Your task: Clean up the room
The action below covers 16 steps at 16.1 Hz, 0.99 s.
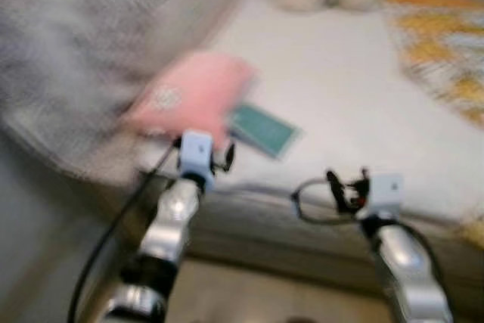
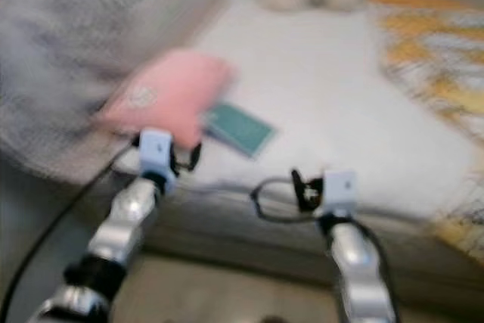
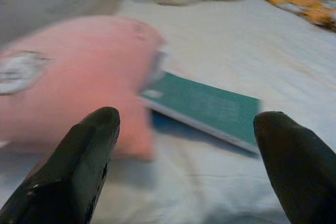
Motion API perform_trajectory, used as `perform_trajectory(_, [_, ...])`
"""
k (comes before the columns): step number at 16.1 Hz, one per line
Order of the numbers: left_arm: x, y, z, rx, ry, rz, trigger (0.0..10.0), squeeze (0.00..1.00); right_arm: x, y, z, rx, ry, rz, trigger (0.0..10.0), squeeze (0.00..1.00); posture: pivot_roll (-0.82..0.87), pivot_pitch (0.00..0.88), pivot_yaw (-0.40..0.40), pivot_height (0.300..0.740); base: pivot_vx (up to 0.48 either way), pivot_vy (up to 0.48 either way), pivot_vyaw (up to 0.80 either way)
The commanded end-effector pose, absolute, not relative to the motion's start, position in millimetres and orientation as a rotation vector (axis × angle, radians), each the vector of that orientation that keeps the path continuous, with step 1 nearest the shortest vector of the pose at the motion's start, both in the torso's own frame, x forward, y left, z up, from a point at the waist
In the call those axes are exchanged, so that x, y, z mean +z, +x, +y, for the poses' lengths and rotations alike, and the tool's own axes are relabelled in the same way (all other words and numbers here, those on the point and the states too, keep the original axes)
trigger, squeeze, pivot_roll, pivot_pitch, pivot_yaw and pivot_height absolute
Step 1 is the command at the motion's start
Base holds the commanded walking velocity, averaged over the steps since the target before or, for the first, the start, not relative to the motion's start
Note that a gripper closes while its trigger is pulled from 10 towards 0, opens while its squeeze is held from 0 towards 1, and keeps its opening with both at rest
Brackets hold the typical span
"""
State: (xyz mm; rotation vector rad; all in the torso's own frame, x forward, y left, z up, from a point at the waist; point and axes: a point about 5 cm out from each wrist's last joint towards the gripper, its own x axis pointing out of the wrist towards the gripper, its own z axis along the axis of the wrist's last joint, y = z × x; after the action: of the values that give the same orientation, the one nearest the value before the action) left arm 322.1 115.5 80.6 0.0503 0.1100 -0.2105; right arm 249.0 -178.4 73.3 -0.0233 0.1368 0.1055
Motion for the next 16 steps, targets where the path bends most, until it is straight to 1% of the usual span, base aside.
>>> perform_trajectory(1, [82, 326, 115, -0.209, 0.075, 0.1, 10.0, 0.0, 73, 251, -176, 0.11, -0.039, 0.134, 10.0, 0.0, -0.16, 0.0, 0.062, 0.74, 0.0, 0.0, 0.0])
perform_trajectory(3, [83, 329, 113, -0.22, 0.08, 0.097, 10.0, 0.0, 74, 253, -173, 0.126, -0.063, 0.122, 10.0, 0.0, -0.16, 0.0, 0.058, 0.74, 0.139, 0.0, 0.0])
perform_trajectory(5, [80, 331, 109, -0.231, 0.052, 0.115, 10.0, 0.0, 74, 254, -170, 0.138, -0.067, 0.118, 10.0, 0.0, -0.16, 0.0, 0.061, 0.74, 0.411, -0.246, 0.0])
perform_trajectory(9, [79, 334, 107, -0.225, 0.032, 0.115, 10.0, 0.0, 75, 255, -166, 0.155, -0.082, 0.102, 10.0, 0.0, -0.17, 0.0, 0.066, 0.74, 0.46, 0.0, 0.0])
perform_trajectory(12, [79, 335, 112, -0.191, 0.015, 0.106, 10.0, 0.0, 73, 253, -163, 0.178, -0.1, 0.11, 10.0, 0.0, -0.17, 0.0, 0.061, 0.74, 0.48, 0.0, 0.0])
perform_trajectory(14, [77, 337, 116, -0.158, 0.014, 0.114, 10.0, 0.0, 70, 250, -164, 0.183, -0.104, 0.126, 10.0, 0.0, -0.18, 0.0, 0.053, 0.74, 0.48, 0.0, -0.72])
perform_trajectory(16, [74, 338, 123, -0.093, 0.082, 0.136, 10.0, 0.0, 69, 247, -165, 0.188, -0.095, 0.125, 10.0, 0.0, -0.18, 0.001, 0.048, 0.74, 0.465, 0.0, -0.58])
